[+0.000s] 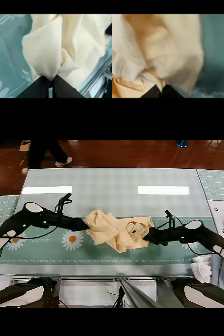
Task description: Fold the shirts.
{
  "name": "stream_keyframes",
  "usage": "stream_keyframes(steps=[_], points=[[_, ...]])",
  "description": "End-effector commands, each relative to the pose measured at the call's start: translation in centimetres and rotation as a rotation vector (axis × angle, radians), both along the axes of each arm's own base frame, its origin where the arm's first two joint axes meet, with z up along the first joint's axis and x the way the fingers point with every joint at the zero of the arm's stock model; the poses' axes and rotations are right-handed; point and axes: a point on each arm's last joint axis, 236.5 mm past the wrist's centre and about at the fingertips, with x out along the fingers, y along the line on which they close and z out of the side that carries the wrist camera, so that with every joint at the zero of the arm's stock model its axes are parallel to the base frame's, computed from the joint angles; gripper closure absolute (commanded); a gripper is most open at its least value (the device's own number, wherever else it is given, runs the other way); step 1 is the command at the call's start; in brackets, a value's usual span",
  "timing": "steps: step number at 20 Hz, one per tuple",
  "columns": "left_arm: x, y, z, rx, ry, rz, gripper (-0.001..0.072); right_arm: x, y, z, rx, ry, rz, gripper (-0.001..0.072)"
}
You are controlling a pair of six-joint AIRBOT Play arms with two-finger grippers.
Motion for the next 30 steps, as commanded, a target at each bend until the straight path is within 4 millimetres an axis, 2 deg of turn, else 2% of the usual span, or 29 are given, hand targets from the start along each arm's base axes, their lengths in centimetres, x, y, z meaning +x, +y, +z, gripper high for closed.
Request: stream_keyframes(steps=[1, 2, 4, 6, 8, 10, 12, 13, 16, 20, 22, 23, 25, 26, 28, 29, 30], points=[[2.1, -0.4, 4.2, -0.049, -0.084, -0.025, 0.0677, 0.6, 2.8, 2.7, 0.102, -0.044, 0.078, 0.0685], [3.1, -0.3, 6.6, -0.063, -0.139, -0.033, 0.0678, 1.1, 2.6, 5.2, 0.137, -0.093, 0.121, 0.0685], [5.8, 0.7, 13.6, -0.097, -0.313, -0.009, 0.0677, 3.0, 1.0, 11.7, 0.162, -0.242, 0.162, 0.0685], [7.6, 2.4, 21.9, -0.12, -0.505, 0.049, 0.0678, 5.2, -2.2, 18.9, 0.086, -0.464, 0.143, 0.0685], [7.6, 4.5, 29.7, -0.115, -0.66, 0.127, 0.0678, 6.7, -5.9, 26.2, -0.043, -0.692, 0.053, 0.0685], [6.2, 5.9, 36.6, -0.116, -0.79, 0.203, 0.0678, 6.7, -8.7, 32.9, -0.15, -0.88, -0.049, 0.0685], [3.9, 6.3, 41.6, -0.122, -0.89, 0.244, 0.0677, 5.4, -9.9, 37.6, -0.217, -0.998, -0.101, 0.0685], [2.5, 6.2, 43.8, -0.127, -0.937, 0.254, 0.0677, 4.8, -10.0, 39.2, -0.236, -1.035, -0.118, 0.0685], [-2.1, 5.3, 48.2, -0.129, -1.07, 0.244, 0.0678, 2.9, -9.4, 44.3, -0.274, -1.152, -0.139, 0.0685], [-7.6, 4.1, 50.9, -0.129, -1.186, 0.233, 0.0678, 0.3, -8.7, 51.0, -0.334, -1.303, -0.16, 0.0685], [-9.8, 3.7, 51.6, -0.135, -1.218, 0.231, 0.0678, -1.1, -8.5, 53.1, -0.361, -1.336, -0.171, 0.0685], [-10.7, 3.4, 51.8, -0.133, -1.231, 0.224, 0.0678, -1.8, -8.2, 53.4, -0.369, -1.331, -0.161, 0.0685], [-12.1, 3.0, 50.8, -0.11, -1.208, 0.193, 0.0678, -3.2, -8.0, 52.2, -0.411, -1.264, -0.119, 0.0685], [-12.3, 3.1, 49.2, -0.077, -1.144, 0.18, 0.0678, -4.0, -8.4, 50.1, -0.453, -1.171, -0.086, 0.0685], [-12.1, 4.2, 44.6, 0.049, -0.975, 0.155, 0.0678, -6.8, -10.1, 42.8, -0.529, -0.835, 0.034, 0.0686], [-11.7, 5.3, 42.4, 0.113, -0.897, 0.168, 0.0678, -7.2, -10.6, 41.3, -0.511, -0.736, 0.015, 0.0685], [-11.1, 6.4, 40.4, 0.167, -0.838, 0.177, 0.0678, -7.1, -10.6, 40.7, -0.522, -0.729, 0.053, 0.0686]])
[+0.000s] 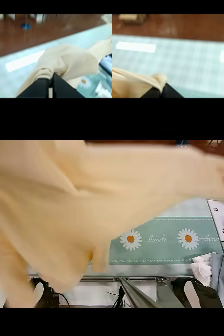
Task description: Fold the shirts.
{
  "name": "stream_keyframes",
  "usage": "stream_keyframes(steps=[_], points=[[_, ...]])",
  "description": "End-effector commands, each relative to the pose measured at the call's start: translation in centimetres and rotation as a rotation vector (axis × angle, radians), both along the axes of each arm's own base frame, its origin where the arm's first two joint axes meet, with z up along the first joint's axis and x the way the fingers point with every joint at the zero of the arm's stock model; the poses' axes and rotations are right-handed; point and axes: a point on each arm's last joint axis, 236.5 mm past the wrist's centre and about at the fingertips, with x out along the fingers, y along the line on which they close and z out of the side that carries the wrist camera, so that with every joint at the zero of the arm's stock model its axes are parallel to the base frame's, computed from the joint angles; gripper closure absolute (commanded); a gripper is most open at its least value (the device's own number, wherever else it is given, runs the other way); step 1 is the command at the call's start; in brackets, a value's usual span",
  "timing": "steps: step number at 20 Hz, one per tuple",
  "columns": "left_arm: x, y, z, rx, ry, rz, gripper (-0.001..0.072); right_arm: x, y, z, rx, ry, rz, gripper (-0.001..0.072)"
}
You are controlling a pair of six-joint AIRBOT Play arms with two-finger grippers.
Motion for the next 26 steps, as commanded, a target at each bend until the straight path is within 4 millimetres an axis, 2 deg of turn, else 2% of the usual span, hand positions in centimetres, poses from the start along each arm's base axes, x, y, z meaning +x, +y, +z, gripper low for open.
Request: stream_keyframes(steps=[1, 3, 6, 8, 10, 13, 14, 16, 17, 18, 19, 20, 23, 24, 25, 26], points=[[0.8, 3.2, -7.4, 0.132, 0.256, 0.106, 0.0678, -2.7, -1.1, -6.2, -0.059, 0.316, 0.01, 0.0685], [3.2, 4.1, -11.0, 0.132, 0.36, 0.114, 0.0678, -1.4, -0.7, -9.0, -0.044, 0.428, 0.062, 0.0686], [8.6, 5.1, -16.4, 0.089, 0.468, 0.116, 0.0678, 2.0, -0.5, -15.8, -0.056, 0.672, 0.134, 0.0685], [12.2, 5.7, -20.7, 0.069, 0.549, 0.104, 0.0678, 6.4, 0.3, -19.4, -0.074, 0.714, 0.177, 0.0685], [15.0, 5.7, -25.0, 0.048, 0.653, 0.063, 0.0678, 11.7, 1.4, -22.3, -0.03, 0.7, 0.17, 0.0685], [19.4, 5.0, -30.0, -0.003, 0.734, 0.016, 0.0677, 18.3, 3.2, -26.2, 0.094, 0.666, 0.137, 0.0685], [20.8, 4.5, -31.9, -0.003, 0.741, -0.001, 0.0678, 20.1, 3.4, -27.4, 0.128, 0.656, 0.117, 0.0685], [22.4, 3.6, -36.0, -0.001, 0.809, -0.012, 0.0677, 22.1, 3.5, -29.6, 0.156, 0.661, 0.088, 0.0685], [22.5, 3.2, -37.8, -0.003, 0.857, -0.027, 0.0655, 22.5, 3.4, -30.5, 0.159, 0.67, 0.08, 0.0685], [22.2, 2.9, -39.0, -0.008, 0.9, -0.045, 0.0485, 22.6, 3.2, -31.1, 0.155, 0.678, 0.076, 0.0685], [21.5, 2.8, -39.6, -0.014, 0.942, -0.07, 0.0265, 22.6, 3.0, -31.3, 0.138, 0.68, 0.08, 0.0685], [21.0, 3.4, -39.5, -0.006, 0.96, -0.081, 0.024, 22.4, 3.0, -31.2, 0.124, 0.677, 0.096, 0.0685], [20.9, 7.7, -35.9, -0.089, 1.009, 0.004, 0.0241, 21.3, 2.8, -31.1, 0.072, 0.686, 0.148, 0.0685], [19.9, 8.7, -35.0, -0.119, 1.051, 0.021, 0.024, 21.0, 2.6, -31.2, 0.058, 0.693, 0.151, 0.0685], [18.0, 9.0, -34.7, -0.112, 1.088, 0.001, 0.0241, 20.9, 2.5, -31.3, 0.048, 0.697, 0.151, 0.0685], [16.0, 9.0, -35.2, -0.089, 1.125, -0.003, 0.0241, 20.9, 2.2, -31.4, 0.036, 0.697, 0.147, 0.0685]])
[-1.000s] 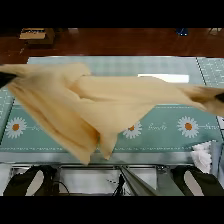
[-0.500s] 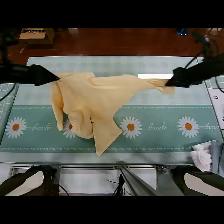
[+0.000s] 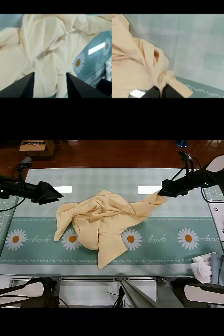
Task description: Fold the shirts.
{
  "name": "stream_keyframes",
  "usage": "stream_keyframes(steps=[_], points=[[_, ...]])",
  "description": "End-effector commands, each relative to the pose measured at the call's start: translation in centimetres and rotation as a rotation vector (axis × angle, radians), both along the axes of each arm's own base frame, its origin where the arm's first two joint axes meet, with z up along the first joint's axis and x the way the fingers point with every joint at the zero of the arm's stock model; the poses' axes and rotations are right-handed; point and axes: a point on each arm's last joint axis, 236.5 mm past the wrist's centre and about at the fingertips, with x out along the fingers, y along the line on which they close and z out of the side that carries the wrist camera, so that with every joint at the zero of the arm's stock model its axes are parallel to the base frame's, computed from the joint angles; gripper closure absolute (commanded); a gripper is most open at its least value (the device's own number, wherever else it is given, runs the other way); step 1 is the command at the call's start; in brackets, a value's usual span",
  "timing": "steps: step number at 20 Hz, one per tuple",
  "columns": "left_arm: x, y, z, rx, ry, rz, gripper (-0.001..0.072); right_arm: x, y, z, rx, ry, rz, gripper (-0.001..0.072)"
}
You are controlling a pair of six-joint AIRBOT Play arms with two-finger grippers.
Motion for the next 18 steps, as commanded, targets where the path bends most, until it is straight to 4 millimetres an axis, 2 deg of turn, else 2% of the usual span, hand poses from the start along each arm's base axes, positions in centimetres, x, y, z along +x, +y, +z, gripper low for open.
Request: stream_keyframes(steps=[1, 2, 5, 6, 7, 9, 12, 16, 18], points=[[-5.8, 0.7, -0.5, -0.007, 0.154, -0.013, 0.0241, -0.3, -0.7, -0.6, -0.043, 0.004, 0.025, 0.0685], [-7.7, -0.2, -1.6, -0.016, 0.183, -0.005, 0.0241, -0.3, -0.9, -0.7, -0.053, 0.005, 0.025, 0.0685], [-14.4, -3.4, -7.0, -0.028, 0.299, 0.016, 0.0234, -0.5, -1.0, -0.8, -0.059, 0.01, 0.036, 0.0685], [-16.6, -4.3, -8.6, -0.032, 0.346, 0.009, 0.0178, -0.6, -1.0, -0.8, -0.06, 0.011, 0.042, 0.0685], [-18.6, -5.1, -10.2, -0.036, 0.398, 0.001, 0.0086, -0.6, -0.9, -0.8, -0.06, 0.011, 0.045, 0.0685], [-20.7, -6.1, -12.5, -0.027, 0.446, 0.001, 0.0083, -0.6, -0.9, -0.8, -0.061, 0.011, 0.046, 0.0685], [-20.4, -7.2, -14.4, 0.02, 0.409, 0.01, 0.0083, -0.6, -1.0, -0.8, -0.065, 0.008, 0.052, 0.0685], [-17.1, -9.5, -15.5, -0.029, 0.372, 0.124, 0.0084, -0.6, -1.0, -0.8, -0.067, 0.006, 0.057, 0.0685], [-16.3, -10.3, -16.5, -0.034, 0.385, 0.16, 0.0085, -0.6, -1.0, -0.8, -0.067, 0.006, 0.058, 0.0685]])
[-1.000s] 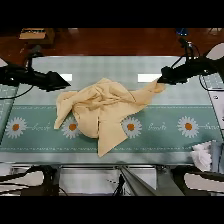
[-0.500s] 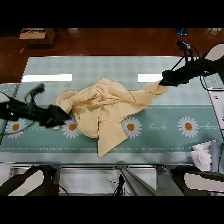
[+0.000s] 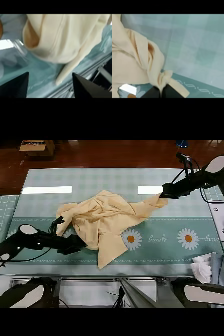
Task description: Fold the shirts.
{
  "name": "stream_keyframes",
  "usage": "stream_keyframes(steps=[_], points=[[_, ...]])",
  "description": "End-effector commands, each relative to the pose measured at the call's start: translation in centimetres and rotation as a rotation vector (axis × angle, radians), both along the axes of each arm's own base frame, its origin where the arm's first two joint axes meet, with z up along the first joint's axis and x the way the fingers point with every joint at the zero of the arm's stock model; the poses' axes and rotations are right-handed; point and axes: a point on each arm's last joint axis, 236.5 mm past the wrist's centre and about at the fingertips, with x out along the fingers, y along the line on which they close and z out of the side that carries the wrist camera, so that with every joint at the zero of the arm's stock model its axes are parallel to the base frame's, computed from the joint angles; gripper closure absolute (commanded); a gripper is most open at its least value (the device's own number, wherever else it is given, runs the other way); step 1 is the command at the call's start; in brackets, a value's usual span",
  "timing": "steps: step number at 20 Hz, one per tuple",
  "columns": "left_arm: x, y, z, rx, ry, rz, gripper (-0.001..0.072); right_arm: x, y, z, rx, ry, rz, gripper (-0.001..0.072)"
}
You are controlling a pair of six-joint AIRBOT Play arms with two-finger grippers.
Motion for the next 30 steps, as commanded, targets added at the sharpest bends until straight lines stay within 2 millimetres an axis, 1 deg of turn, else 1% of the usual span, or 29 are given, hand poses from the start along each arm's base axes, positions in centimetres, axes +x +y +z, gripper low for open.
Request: stream_keyframes(steps=[1, 3, 4, 5, 6, 7, 8, 9, 10, 11, 12, 13, 14, 15, 16, 17, 18, 19, 20, 21, 22, 23, 24, 25, 27, 28, 29, 30], points=[[2.4, -1.5, -1.8, 0.003, -0.002, 0.109, 0.013, 0.0, 0.0, 0.0, -0.001, -0.001, 0.005, 0.0685], [3.8, -2.5, -1.8, -0.02, 0.002, 0.155, 0.031, 0.0, 0.0, 0.0, -0.001, 0.0, 0.005, 0.0685], [4.6, -2.8, -1.5, -0.032, -0.01, 0.16, 0.0368, -0.1, 0.1, 0.0, 0.0, 0.003, 0.007, 0.0685], [5.3, -3.1, -0.8, -0.044, -0.047, 0.135, 0.0544, -0.2, 0.1, -0.1, -0.001, 0.008, 0.009, 0.0685], [5.8, -3.7, 0.5, -0.072, -0.095, 0.082, 0.0677, -0.4, 0.1, -0.1, -0.001, 0.014, 0.016, 0.0685], [6.1, -4.4, 2.5, -0.118, -0.133, 0.026, 0.0678, -0.6, -0.2, -0.1, -0.015, 0.012, 0.031, 0.0685], [6.3, -5.2, 5.0, -0.167, -0.184, -0.04, 0.0678, -0.7, -0.9, 0.1, -0.043, -0.002, 0.038, 0.0685], [6.6, -5.9, 8.2, -0.214, -0.249, -0.097, 0.0678, -0.7, -1.7, 0.7, -0.065, -0.022, 0.028, 0.0685], [7.1, -6.1, 11.7, -0.246, -0.331, -0.134, 0.0678, -0.7, -2.5, 1.7, -0.073, -0.045, 0.012, 0.0685], [7.8, -5.9, 15.7, -0.264, -0.44, -0.153, 0.0679, -0.8, -3.3, 3.1, -0.074, -0.078, -0.011, 0.0685], [8.8, -5.0, 20.5, -0.266, -0.574, -0.143, 0.0678, -1.0, -4.1, 4.7, -0.078, -0.118, -0.033, 0.0685], [9.6, -3.5, 25.8, -0.25, -0.723, -0.105, 0.0679, -1.3, -5.0, 6.8, -0.084, -0.172, -0.059, 0.0685], [10.0, -1.7, 30.8, -0.217, -0.876, -0.063, 0.0678, -1.7, -5.9, 9.0, -0.093, -0.231, -0.087, 0.0685], [9.9, 0.5, 36.0, -0.164, -1.038, -0.014, 0.0679, -2.2, -6.9, 11.6, -0.103, -0.306, -0.124, 0.0685], [9.3, 2.5, 40.4, -0.1, -1.174, 0.035, 0.0679, -2.8, -7.6, 14.2, -0.114, -0.38, -0.156, 0.0685], [8.3, 4.3, 44.4, -0.022, -1.3, 0.087, 0.0678, -3.6, -8.3, 17.1, -0.126, -0.468, -0.191, 0.0685], [7.2, 5.9, 47.5, 0.051, -1.384, 0.147, 0.0678, -4.5, -8.7, 20.0, -0.136, -0.555, -0.221, 0.0685], [6.0, 6.8, 50.2, 0.112, -1.454, 0.198, 0.0678, -5.5, -9.0, 23.4, -0.144, -0.664, -0.258, 0.0685], [5.0, 7.3, 52.2, 0.163, -1.504, 0.232, 0.0679, -6.6, -9.1, 26.9, -0.145, -0.777, -0.295, 0.0685], [4.0, 7.3, 53.9, 0.19, -1.543, 0.256, 0.0678, -8.1, -9.0, 31.0, -0.141, -0.913, -0.33, 0.0685], [3.1, 7.0, 55.2, 0.199, -1.568, 0.273, 0.0678, -9.8, -8.8, 34.9, -0.134, -1.037, -0.361, 0.0685], [1.9, 6.2, 56.5, 0.192, -1.593, 0.274, 0.0678, -12.0, -8.6, 38.8, -0.129, -1.159, -0.384, 0.0685], [0.8, 5.4, 57.6, 0.183, -1.613, 0.271, 0.0678, -14.3, -8.3, 41.9, -0.126, -1.256, -0.4, 0.0686], [-0.7, 4.5, 58.7, 0.189, -1.649, 0.259, 0.0678, -16.6, -8.0, 44.6, -0.125, -1.335, -0.416, 0.0686], [-3.9, 2.4, 60.8, 0.213, -1.729, 0.223, 0.0678, -20.7, -7.9, 47.9, -0.136, -1.42, -0.454, 0.0686], [-5.4, 1.4, 61.3, 0.218, -1.748, 0.205, 0.0678, -22.3, -7.9, 48.8, -0.154, -1.436, -0.464, 0.0686], [-6.7, 0.3, 61.3, 0.215, -1.742, 0.184, 0.0679, -23.5, -7.9, 49.0, -0.188, -1.428, -0.465, 0.0686], [-7.7, -0.5, 60.6, 0.212, -1.71, 0.16, 0.0679, -24.5, -8.1, 48.5, -0.227, -1.394, -0.464, 0.0686]])
